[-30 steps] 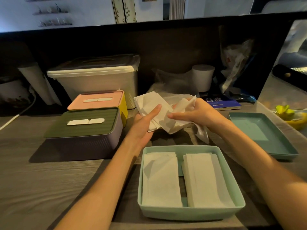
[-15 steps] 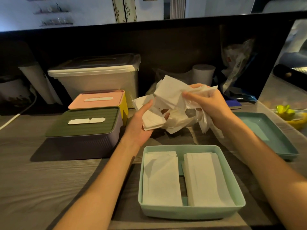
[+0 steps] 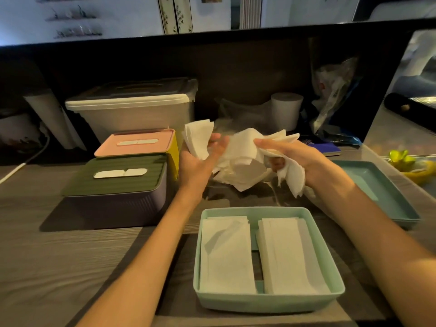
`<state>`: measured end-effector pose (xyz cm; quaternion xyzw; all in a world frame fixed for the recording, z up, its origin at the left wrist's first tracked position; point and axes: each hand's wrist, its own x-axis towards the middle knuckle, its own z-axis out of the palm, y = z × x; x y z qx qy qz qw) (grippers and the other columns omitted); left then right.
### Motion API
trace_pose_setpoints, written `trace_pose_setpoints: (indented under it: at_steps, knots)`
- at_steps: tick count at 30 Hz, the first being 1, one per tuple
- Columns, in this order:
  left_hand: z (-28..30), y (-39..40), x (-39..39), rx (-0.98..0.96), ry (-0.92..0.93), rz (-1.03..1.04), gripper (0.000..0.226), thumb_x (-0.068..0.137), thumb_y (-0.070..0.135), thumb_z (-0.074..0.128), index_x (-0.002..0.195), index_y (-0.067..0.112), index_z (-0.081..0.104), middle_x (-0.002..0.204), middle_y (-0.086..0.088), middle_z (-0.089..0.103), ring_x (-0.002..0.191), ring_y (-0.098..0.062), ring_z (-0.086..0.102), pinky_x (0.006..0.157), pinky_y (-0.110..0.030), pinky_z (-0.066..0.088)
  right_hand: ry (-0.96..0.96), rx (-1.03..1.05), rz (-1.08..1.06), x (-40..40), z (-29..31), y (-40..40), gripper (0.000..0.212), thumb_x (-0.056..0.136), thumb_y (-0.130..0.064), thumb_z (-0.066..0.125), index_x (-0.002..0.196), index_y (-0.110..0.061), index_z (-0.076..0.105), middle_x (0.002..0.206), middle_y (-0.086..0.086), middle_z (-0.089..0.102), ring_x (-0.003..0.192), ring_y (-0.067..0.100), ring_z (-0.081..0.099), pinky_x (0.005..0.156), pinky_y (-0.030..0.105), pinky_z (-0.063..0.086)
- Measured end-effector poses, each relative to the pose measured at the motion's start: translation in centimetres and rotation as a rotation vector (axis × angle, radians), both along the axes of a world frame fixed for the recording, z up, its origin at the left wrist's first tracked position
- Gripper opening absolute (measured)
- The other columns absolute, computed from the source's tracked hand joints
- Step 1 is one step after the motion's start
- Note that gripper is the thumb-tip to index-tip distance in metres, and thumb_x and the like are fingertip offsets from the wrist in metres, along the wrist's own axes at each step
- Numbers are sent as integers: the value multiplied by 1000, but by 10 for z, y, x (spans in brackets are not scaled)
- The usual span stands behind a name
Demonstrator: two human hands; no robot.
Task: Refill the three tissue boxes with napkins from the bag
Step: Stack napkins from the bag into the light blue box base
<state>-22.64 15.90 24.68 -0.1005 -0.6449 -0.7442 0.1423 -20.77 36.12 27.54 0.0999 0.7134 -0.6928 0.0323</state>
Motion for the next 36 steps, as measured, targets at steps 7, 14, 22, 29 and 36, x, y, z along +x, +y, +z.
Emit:
trace_pose_setpoints:
  at_steps: [7, 14, 22, 29, 36]
  knots:
    - [-14, -3, -9, -535, 367, -149, 77, 69, 29, 93, 134, 28, 52, 132, 8, 57, 127, -10, 52, 102, -25, 51, -201, -318, 114, -6, -2, 4, 32, 79, -37, 77, 82, -13, 55, 50, -1, 54, 38, 8, 48, 42, 14, 43]
    - [-11, 7, 0, -245, 98, 14, 38, 85, 19, 80, 110, 32, 55, 98, 21, 58, 89, 7, 61, 69, -5, 49, -142, -291, 209, -2, 2, 0, 39, 78, -47, 75, 88, -10, 65, 56, -4, 52, 45, 7, 43, 51, 13, 36]
    - [-10, -6, -12, 183, -253, -144, 38, 83, 22, 82, 117, 29, 66, 109, 6, 76, 103, -13, 73, 88, -40, 60, 289, 244, 89, 2, 8, 3, 57, 76, -50, 78, 130, -34, 65, 115, -6, 70, 102, 10, 64, 67, 18, 49]
    - [-12, -3, -6, 50, -332, -343, 34, 84, 28, 79, 115, 30, 66, 112, -2, 75, 103, -19, 72, 80, -41, 62, 141, 267, 5, -3, -8, -10, 65, 70, -56, 82, 124, -24, 66, 111, -3, 71, 101, 13, 67, 69, 26, 53]
    - [-7, 3, -9, 309, -575, -235, 15, 95, 30, 69, 105, 23, 60, 93, -6, 73, 89, -26, 69, 72, -46, 60, 299, 121, -10, 1, 2, -7, 49, 78, -39, 83, 123, -29, 68, 111, -6, 72, 100, 10, 68, 67, 20, 56]
